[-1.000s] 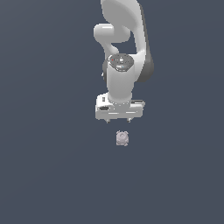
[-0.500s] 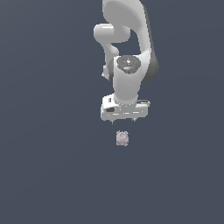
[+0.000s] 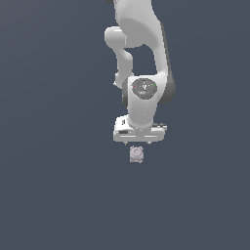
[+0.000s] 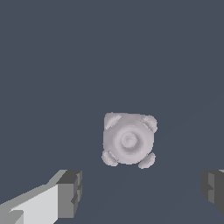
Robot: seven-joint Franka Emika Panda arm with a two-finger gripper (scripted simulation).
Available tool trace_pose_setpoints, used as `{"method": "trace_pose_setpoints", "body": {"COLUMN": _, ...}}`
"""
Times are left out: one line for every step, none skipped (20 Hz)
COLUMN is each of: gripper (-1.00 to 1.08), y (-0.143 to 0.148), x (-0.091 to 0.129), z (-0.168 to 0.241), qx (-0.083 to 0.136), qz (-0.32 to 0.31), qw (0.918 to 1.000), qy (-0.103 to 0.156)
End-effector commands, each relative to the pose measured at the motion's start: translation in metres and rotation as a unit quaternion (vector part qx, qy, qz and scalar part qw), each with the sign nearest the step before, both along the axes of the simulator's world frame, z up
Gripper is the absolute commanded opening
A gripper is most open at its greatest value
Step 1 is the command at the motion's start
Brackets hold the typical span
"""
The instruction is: Pick up the object and move it to a goal position.
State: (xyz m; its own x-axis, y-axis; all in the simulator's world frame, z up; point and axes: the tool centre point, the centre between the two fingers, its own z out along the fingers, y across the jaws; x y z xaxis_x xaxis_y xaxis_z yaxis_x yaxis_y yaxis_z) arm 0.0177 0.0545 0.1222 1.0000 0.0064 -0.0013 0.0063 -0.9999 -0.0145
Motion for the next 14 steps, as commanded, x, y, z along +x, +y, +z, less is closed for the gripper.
{"method": "trace_pose_setpoints", "body": {"gripper": 1.0, "y": 0.0, "x": 0.005, "z": -0.013, "qx": -0.003, "qz": -0.013, "qw": 0.9999, "qy": 0.0}}
{"method": "trace_pose_setpoints", "body": {"gripper": 1.0, "y": 0.0, "x": 0.007, "z": -0.017, "qx": -0.004, "qz": -0.017, "qw": 0.9998, "qy": 0.0}}
{"method": "trace_pose_setpoints", "body": {"gripper": 1.0, "y": 0.0, "x": 0.008, "z": -0.021, "qx": -0.004, "qz": -0.021, "qw": 0.9998, "qy": 0.0}}
{"method": "trace_pose_setpoints", "body": {"gripper": 1.0, "y": 0.0, "x": 0.01, "z": -0.024, "qx": -0.005, "qz": -0.024, "qw": 0.9997, "qy": 0.0}}
{"method": "trace_pose_setpoints", "body": {"gripper": 1.0, "y": 0.0, "x": 0.011, "z": -0.026, "qx": -0.006, "qz": -0.027, "qw": 0.9996, "qy": 0.0}}
{"method": "trace_pose_setpoints", "body": {"gripper": 1.0, "y": 0.001, "x": 0.011, "z": -0.029, "qx": -0.006, "qz": -0.029, "qw": 0.9996, "qy": 0.0}}
{"method": "trace_pose_setpoints", "body": {"gripper": 1.0, "y": 0.001, "x": 0.012, "z": -0.03, "qx": -0.007, "qz": -0.031, "qw": 0.9995, "qy": 0.0}}
{"method": "trace_pose_setpoints", "body": {"gripper": 1.0, "y": 0.001, "x": 0.012, "z": -0.032, "qx": -0.007, "qz": -0.032, "qw": 0.9995, "qy": 0.0}}
{"method": "trace_pose_setpoints", "body": {"gripper": 1.0, "y": 0.001, "x": 0.013, "z": -0.032, "qx": -0.007, "qz": -0.033, "qw": 0.9994, "qy": 0.0}}
{"method": "trace_pose_setpoints", "body": {"gripper": 1.0, "y": 0.001, "x": 0.013, "z": -0.033, "qx": -0.007, "qz": -0.033, "qw": 0.9994, "qy": 0.0}}
{"method": "trace_pose_setpoints", "body": {"gripper": 1.0, "y": 0.001, "x": 0.012, "z": -0.032, "qx": -0.007, "qz": -0.031, "qw": 0.9995, "qy": 0.0}}
{"method": "trace_pose_setpoints", "body": {"gripper": 1.0, "y": 0.001, "x": 0.012, "z": -0.032, "qx": -0.007, "qz": -0.031, "qw": 0.9995, "qy": 0.0}}
{"method": "trace_pose_setpoints", "body": {"gripper": 1.0, "y": 0.001, "x": 0.012, "z": -0.033, "qx": -0.007, "qz": -0.031, "qw": 0.9995, "qy": 0.0}}
{"method": "trace_pose_setpoints", "body": {"gripper": 1.0, "y": 0.001, "x": 0.012, "z": -0.035, "qx": -0.007, "qz": -0.031, "qw": 0.9995, "qy": 0.0}}
